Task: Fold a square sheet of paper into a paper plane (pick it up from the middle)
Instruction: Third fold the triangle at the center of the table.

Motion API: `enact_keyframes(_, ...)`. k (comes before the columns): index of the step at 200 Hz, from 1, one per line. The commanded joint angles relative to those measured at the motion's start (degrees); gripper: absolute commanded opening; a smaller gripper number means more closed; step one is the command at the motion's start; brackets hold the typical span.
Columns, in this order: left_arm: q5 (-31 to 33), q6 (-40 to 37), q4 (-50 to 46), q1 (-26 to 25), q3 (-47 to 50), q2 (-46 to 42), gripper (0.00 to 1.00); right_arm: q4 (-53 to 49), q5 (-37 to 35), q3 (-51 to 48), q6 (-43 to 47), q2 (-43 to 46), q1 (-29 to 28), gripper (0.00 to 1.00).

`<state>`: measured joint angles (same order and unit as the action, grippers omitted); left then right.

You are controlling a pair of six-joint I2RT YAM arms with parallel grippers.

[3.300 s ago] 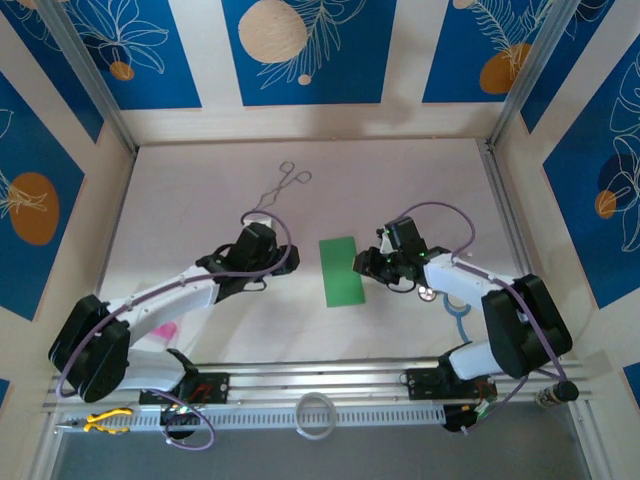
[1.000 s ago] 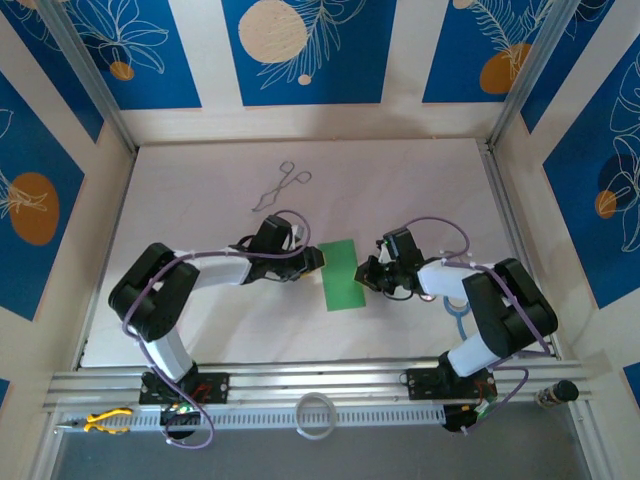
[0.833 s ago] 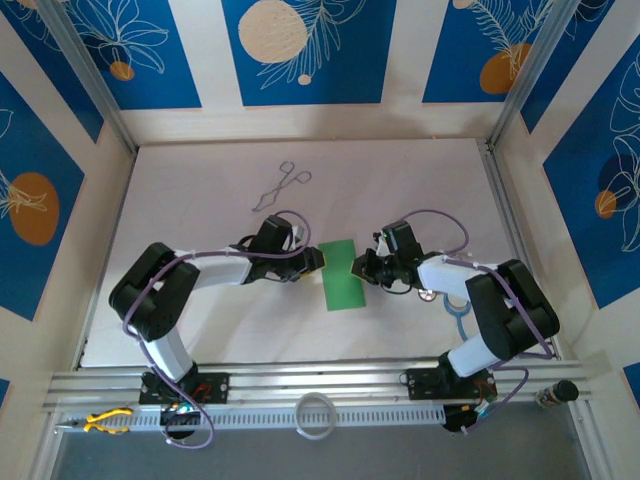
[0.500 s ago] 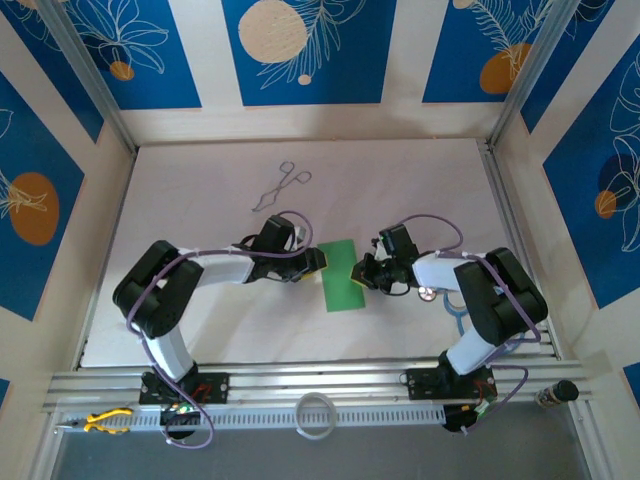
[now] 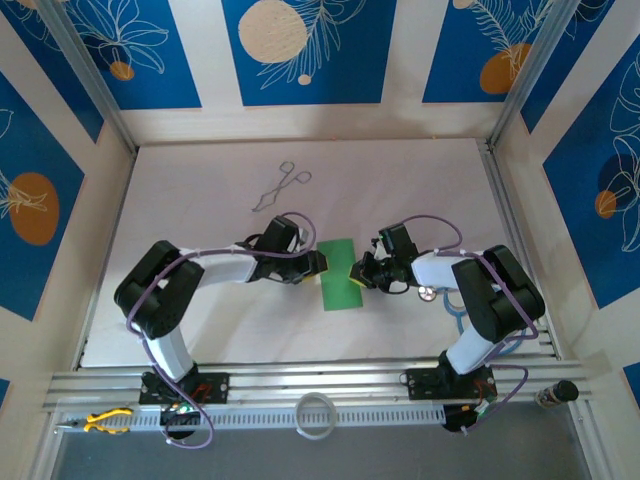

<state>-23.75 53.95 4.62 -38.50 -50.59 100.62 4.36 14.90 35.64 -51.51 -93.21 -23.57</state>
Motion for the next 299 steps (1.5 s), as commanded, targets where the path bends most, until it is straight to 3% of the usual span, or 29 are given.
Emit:
enact_keyframes(1,0.91,0.12,-1.10,-0.71,-1.44,1.40,0.44,-5.06,-1.89,-0.79,-0.84,-1.72,-0.43,0.09)
enact_keyframes(140,-1.97,2.89,3.22,-2.22,-2.85,6.81,0.42,-5.55,-2.24,-1.01,-0.53,-1.91,-0.52,0.09)
enact_keyframes(251,-1.07,7.15,12.20,-2.03,0.29,3.77,0.41,-5.87,-2.37,-1.29,-0.17,-1.50,-0.30,0.09)
enact_keyframes(278,0.69,6.02,8.03,-2.04,-0.04,2.75,0.36,-5.38,-2.09,-1.38,0.22,-1.27,-0.26,0.10)
enact_keyframes(299,1.42,5.21,6.43,-2.03,0.05,2.22,0.25,-3.62,-1.00,-1.88,0.45,-0.75,-0.33,0.11)
